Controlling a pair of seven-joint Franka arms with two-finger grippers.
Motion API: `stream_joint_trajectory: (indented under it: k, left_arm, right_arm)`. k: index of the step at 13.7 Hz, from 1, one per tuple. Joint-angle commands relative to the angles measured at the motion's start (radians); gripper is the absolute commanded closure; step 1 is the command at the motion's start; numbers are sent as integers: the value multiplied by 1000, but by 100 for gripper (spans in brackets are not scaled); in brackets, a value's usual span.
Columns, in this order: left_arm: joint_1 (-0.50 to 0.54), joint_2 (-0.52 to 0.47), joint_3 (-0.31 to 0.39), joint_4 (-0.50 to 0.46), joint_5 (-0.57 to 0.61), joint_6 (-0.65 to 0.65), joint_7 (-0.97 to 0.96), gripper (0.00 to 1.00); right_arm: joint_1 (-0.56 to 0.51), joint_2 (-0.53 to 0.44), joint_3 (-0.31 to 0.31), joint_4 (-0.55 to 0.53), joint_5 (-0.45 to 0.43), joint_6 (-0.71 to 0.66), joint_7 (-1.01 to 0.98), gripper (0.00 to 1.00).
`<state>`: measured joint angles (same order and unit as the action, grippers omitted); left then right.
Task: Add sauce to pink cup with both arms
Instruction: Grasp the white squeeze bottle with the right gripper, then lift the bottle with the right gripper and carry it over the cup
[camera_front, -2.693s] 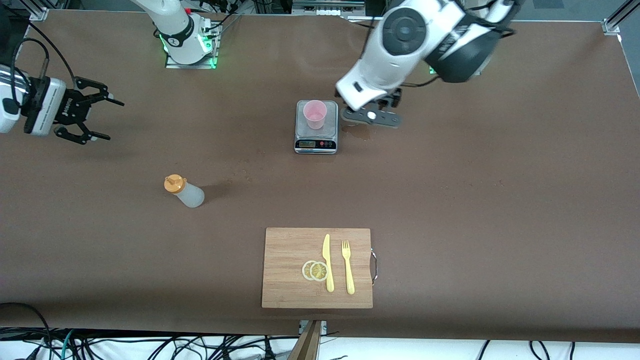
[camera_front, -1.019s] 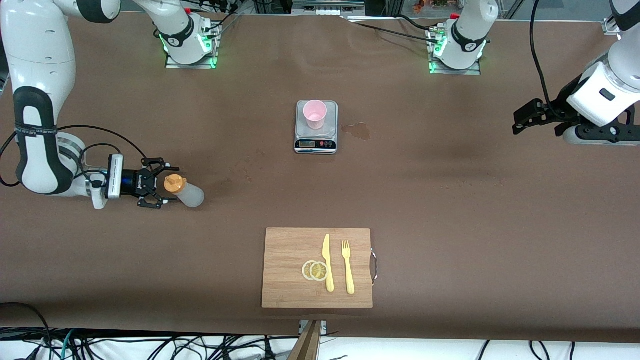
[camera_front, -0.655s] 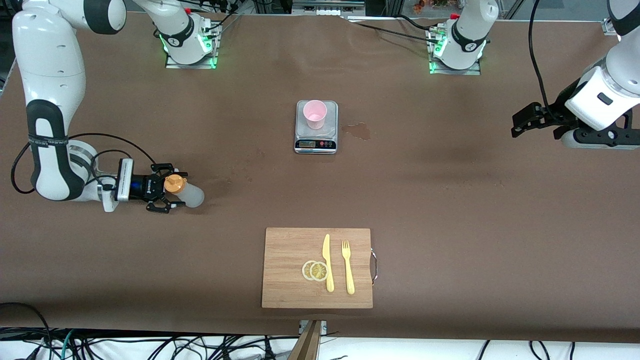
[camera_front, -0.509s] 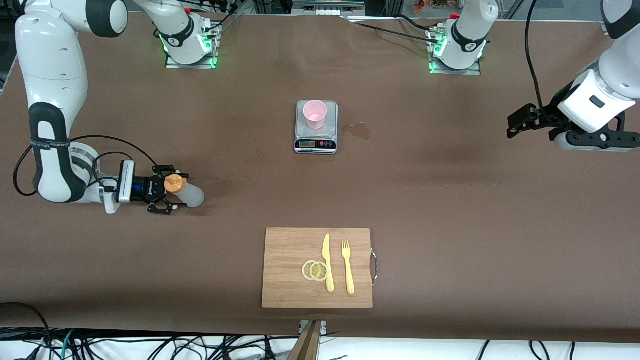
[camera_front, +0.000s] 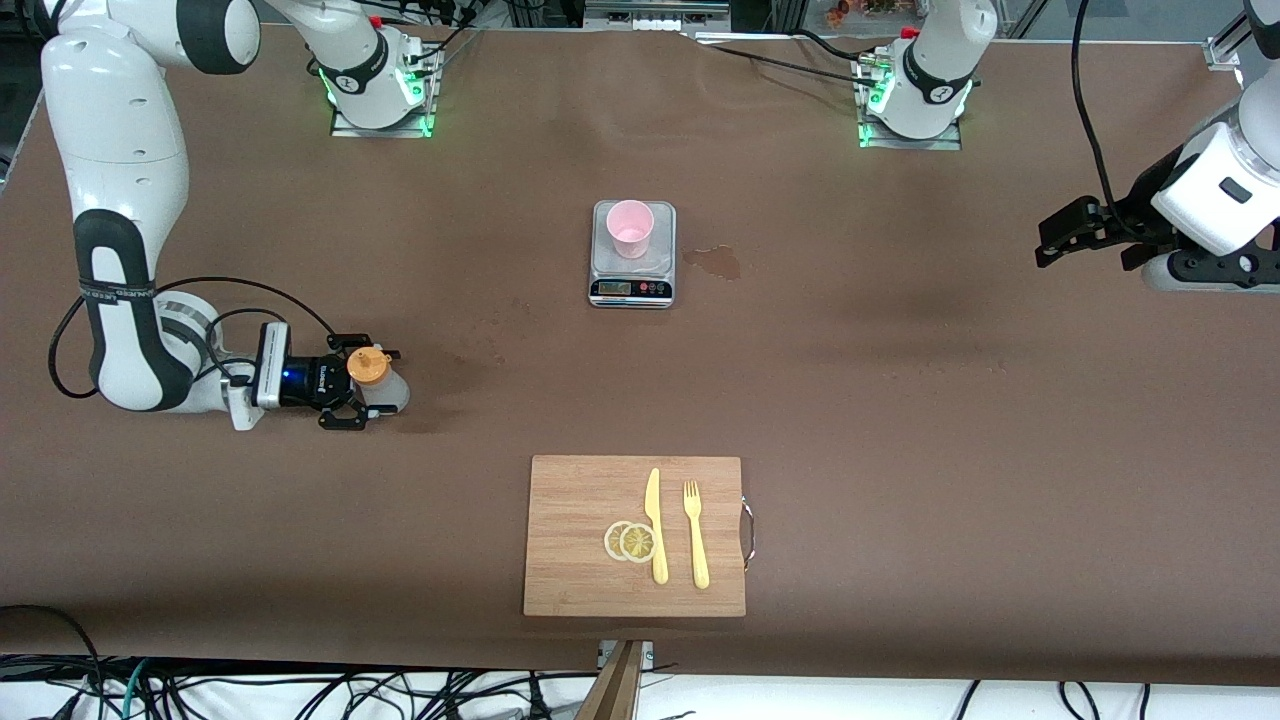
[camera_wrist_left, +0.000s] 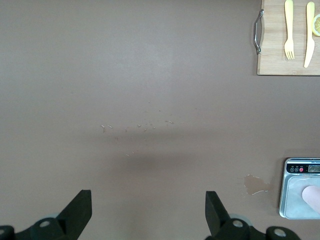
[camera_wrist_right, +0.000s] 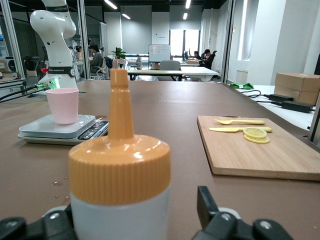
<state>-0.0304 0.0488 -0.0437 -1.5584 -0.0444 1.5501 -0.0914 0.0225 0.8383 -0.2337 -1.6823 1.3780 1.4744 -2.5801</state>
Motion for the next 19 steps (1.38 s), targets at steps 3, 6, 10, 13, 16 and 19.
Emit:
stream_joint_trajectory:
  k: [3, 6, 10, 13, 16, 19]
  left_arm:
    - [4, 17, -1, 40, -8, -25, 16, 0]
    - [-2, 35, -2, 41, -8, -21, 18, 0]
    - [-2, 33, -7, 41, -50, -27, 19, 0]
    - [-8, 28, -22, 40, -51, -94, 21, 0]
    - [-6, 17, -38, 41, -52, -114, 18, 0]
    - [-10, 14, -39, 41, -52, -119, 18, 0]
  right_arm:
    - [-15, 27, 11, 12, 16, -49, -28, 84]
    - [-10, -10, 11, 18, -14, -40, 64, 95]
    - [31, -282, 11, -87, -245, 79, 357, 94]
    - [97, -485, 11, -224, -365, 223, 506, 94]
    - [195, -643, 11, -316, -526, 361, 688, 94]
    - [282, -717, 10, -353, -626, 412, 842, 94]
